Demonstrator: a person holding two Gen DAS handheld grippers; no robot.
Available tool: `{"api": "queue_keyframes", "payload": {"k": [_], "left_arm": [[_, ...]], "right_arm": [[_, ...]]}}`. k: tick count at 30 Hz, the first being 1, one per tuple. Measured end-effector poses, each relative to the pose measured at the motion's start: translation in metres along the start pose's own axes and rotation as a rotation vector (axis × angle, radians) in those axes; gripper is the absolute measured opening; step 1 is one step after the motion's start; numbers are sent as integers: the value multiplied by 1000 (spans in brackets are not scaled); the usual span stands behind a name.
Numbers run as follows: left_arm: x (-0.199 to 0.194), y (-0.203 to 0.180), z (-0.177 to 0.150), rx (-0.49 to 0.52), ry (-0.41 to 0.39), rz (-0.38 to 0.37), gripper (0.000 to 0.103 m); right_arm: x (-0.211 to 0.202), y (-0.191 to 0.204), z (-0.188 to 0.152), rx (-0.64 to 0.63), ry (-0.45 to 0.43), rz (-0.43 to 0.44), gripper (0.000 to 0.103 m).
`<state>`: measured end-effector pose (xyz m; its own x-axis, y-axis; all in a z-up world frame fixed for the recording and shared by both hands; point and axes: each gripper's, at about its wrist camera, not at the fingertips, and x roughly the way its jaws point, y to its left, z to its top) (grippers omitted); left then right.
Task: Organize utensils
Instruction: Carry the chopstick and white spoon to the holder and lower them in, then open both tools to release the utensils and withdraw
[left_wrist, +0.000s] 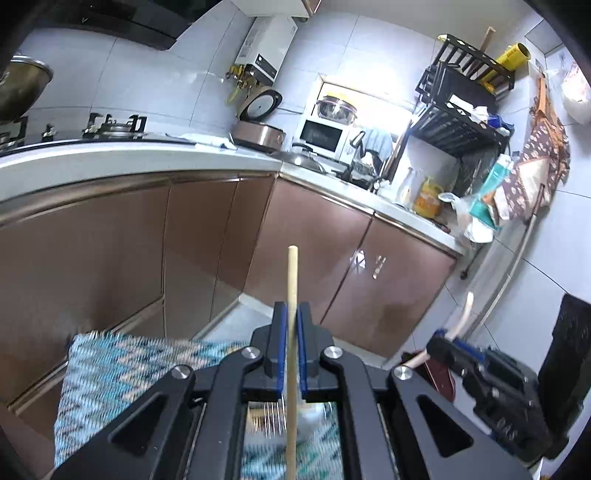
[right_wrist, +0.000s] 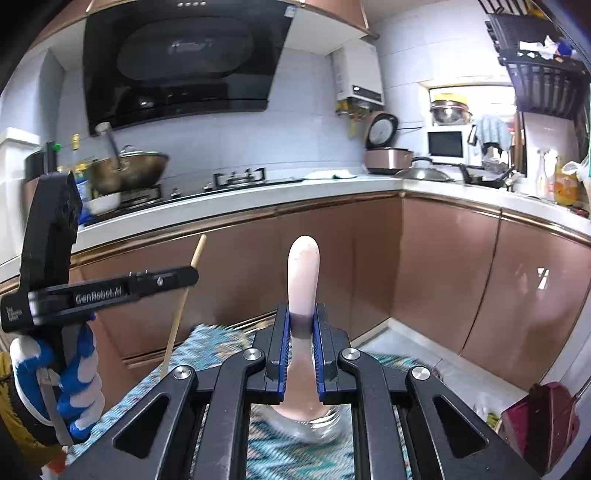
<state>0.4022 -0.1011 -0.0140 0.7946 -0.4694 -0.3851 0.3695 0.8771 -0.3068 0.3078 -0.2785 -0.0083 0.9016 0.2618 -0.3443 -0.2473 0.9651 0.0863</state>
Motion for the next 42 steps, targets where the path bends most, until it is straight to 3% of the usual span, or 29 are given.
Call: {"api": "queue_keyframes", "payload": {"k": [8, 14, 21, 30, 34, 42], "left_arm": [[59, 14, 13, -30, -37, 0, 5], [81, 27, 11, -66, -92, 15, 5], [90, 26, -16, -62, -181, 78, 5], [94, 25, -56, -53, -176, 131, 8], [71, 25, -55, -48, -191, 145, 34], [2, 27, -57, -53, -191, 193, 50]], "right_arm": [[41, -17, 14, -7, -40, -7, 12], [63, -22, 14, -3, -58, 12, 12], [84, -13, -12, -19, -26, 17, 12], [90, -19, -58, 51, 46, 28, 12], [76, -22, -59, 81, 25, 13, 17], [27, -12, -56, 91, -24, -16, 31]]}}
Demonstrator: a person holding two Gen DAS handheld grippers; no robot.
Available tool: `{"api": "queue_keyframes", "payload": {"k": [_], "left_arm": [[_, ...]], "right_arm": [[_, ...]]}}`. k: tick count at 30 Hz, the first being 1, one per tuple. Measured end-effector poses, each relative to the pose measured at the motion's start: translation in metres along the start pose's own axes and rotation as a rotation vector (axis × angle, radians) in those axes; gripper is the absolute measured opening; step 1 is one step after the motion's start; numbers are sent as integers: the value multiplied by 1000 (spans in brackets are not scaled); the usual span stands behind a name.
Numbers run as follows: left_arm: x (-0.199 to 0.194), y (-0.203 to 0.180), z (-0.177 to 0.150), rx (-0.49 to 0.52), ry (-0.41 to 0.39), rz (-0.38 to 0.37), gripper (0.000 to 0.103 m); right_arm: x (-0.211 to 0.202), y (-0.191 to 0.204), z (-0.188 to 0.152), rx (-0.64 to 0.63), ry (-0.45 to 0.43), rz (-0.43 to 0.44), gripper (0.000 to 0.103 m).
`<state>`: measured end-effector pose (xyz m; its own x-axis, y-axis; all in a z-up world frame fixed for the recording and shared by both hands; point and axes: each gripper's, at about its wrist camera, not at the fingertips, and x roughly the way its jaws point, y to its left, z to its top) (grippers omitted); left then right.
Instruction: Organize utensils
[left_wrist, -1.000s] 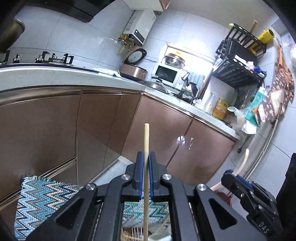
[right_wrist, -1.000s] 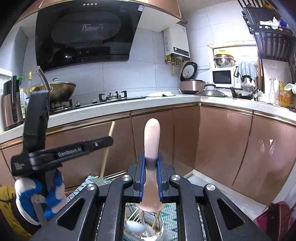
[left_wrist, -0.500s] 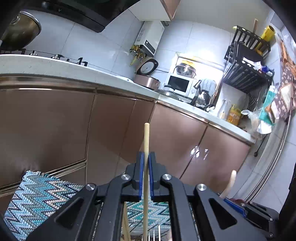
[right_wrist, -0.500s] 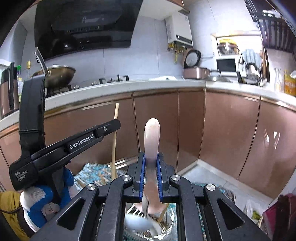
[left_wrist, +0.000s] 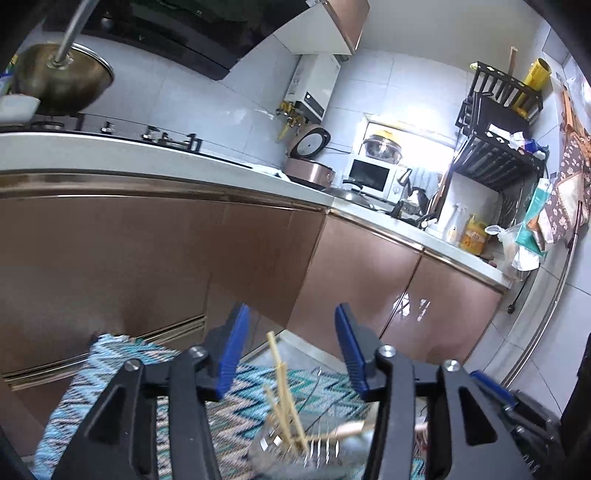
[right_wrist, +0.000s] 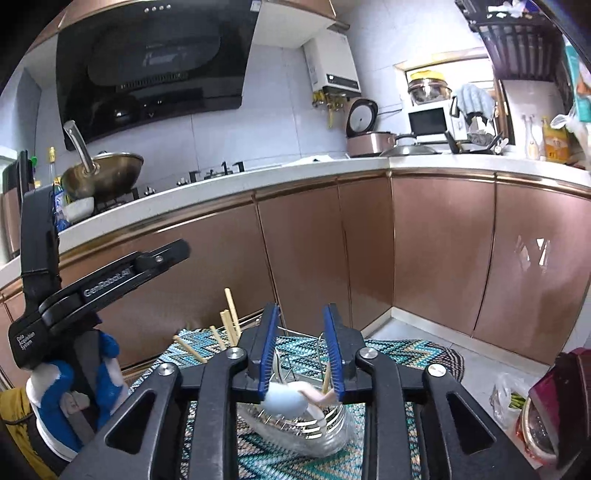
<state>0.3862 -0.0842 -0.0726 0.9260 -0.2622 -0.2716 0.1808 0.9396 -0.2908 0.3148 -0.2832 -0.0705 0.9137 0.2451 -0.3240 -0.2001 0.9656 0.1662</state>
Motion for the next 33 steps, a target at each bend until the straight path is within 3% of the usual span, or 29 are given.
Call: {"api": "queue_keyframes", "payload": {"k": [7, 13, 19, 25, 33], "left_arm": [[-65, 10, -6, 53, 51, 52, 59], [-121, 13, -12, 118, 76, 107, 61], [-173, 16, -15, 151, 66, 155, 61], [-204, 17, -16, 163, 40, 213, 68], [-235, 14, -23, 171, 2, 275, 69]], "right_arm": [[-57, 23, -8, -16, -37, -42, 54], [-102, 45, -18, -40, -54, -108, 84], [-135, 59, -22, -68, -75, -174, 102], [-163, 60, -29, -66, -79, -211, 103], [-196, 57, -38, -69, -90, -261, 103]]}}
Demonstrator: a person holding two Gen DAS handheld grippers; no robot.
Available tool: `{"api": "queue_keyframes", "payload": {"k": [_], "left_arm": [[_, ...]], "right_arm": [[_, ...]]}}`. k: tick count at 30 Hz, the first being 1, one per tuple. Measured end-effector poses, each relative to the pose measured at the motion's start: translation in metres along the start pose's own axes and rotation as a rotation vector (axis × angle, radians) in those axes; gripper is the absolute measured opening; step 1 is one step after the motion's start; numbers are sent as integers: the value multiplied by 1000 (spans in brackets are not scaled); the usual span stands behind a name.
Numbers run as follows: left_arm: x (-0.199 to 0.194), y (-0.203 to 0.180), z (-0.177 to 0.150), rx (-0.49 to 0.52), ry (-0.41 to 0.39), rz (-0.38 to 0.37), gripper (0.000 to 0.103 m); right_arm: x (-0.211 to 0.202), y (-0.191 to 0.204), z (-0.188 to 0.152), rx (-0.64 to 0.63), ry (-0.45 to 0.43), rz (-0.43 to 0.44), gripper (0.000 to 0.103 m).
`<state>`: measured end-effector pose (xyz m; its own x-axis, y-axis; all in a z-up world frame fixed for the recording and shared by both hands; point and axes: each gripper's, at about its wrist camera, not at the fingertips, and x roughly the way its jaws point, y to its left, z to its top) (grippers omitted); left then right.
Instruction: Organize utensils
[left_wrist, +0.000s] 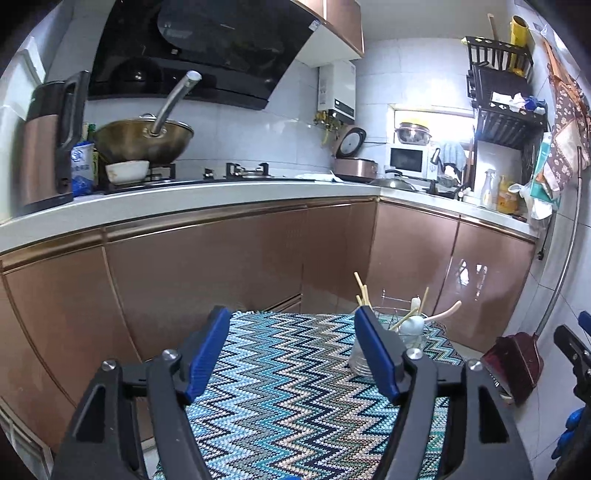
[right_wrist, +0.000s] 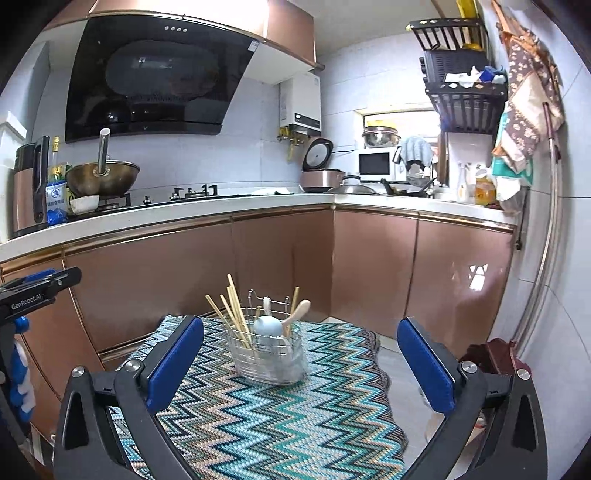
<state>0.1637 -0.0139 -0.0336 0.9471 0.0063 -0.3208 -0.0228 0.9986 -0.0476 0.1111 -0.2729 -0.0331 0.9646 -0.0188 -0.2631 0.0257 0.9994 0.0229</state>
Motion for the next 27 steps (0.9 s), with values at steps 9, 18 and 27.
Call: {"api": "queue_keyframes", "payload": {"k": [9, 18, 27], "left_arm": [[-23, -2, -6, 32, -42, 31, 71], [-40, 1, -11, 56, -70, 37, 71], [-47, 6, -9, 45, -89, 39, 71]], "right_arm": [[-21, -7, -4, 0, -10, -38, 103], [-28, -2, -7, -14, -9, -42, 103], [-41, 0, -3, -36, -42, -57, 103]]}}
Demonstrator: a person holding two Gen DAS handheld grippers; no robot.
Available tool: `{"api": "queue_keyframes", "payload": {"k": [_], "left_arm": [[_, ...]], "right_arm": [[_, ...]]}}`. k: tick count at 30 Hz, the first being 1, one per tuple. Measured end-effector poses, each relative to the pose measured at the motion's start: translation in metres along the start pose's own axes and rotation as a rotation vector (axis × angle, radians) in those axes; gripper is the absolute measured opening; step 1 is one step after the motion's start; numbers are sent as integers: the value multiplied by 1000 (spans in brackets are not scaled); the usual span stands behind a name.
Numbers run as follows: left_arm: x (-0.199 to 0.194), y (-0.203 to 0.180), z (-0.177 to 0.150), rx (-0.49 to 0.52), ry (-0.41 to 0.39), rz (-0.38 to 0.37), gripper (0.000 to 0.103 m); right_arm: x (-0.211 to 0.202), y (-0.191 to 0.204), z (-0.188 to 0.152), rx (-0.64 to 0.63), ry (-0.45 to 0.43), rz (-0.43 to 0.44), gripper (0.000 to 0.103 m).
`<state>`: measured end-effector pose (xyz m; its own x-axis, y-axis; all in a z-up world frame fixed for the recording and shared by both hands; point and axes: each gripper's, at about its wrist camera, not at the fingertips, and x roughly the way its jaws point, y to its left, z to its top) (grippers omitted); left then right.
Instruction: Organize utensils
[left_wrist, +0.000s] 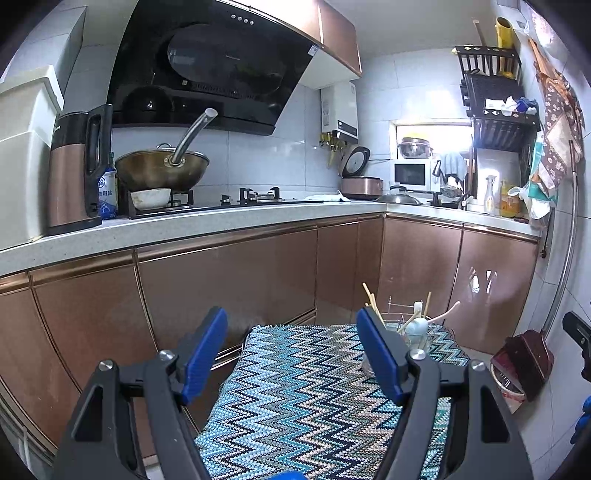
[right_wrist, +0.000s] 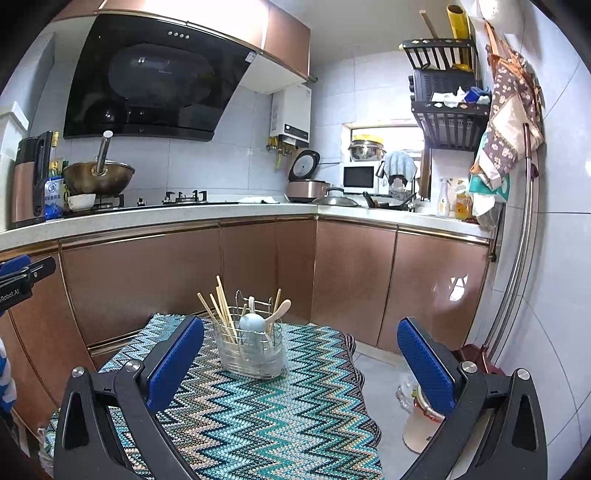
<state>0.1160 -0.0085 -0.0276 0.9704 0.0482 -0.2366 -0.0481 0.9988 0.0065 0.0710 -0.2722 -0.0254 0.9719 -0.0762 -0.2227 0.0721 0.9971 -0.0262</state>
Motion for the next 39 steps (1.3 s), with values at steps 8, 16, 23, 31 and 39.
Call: {"api": "queue_keyframes", "payload": {"k": [8, 16, 23, 31, 39], "left_arm": [[-5, -2, 0, 7, -18, 2, 71], [-8, -2, 1, 9, -25, 3, 71], [-12, -3, 3, 18, -34, -1, 71], [-16, -6, 3, 25, -43, -2, 71], [-19, -7, 3, 27, -44, -3, 71]], "right_arm": [[-1, 0, -1, -5, -3, -2, 103], [-1, 1, -1, -5, -2, -2, 103], [-4, -1, -3, -2, -5, 0, 103], [-11, -4, -2, -1, -18, 3, 103], [-17, -6, 1, -8, -32, 1, 103]]}}
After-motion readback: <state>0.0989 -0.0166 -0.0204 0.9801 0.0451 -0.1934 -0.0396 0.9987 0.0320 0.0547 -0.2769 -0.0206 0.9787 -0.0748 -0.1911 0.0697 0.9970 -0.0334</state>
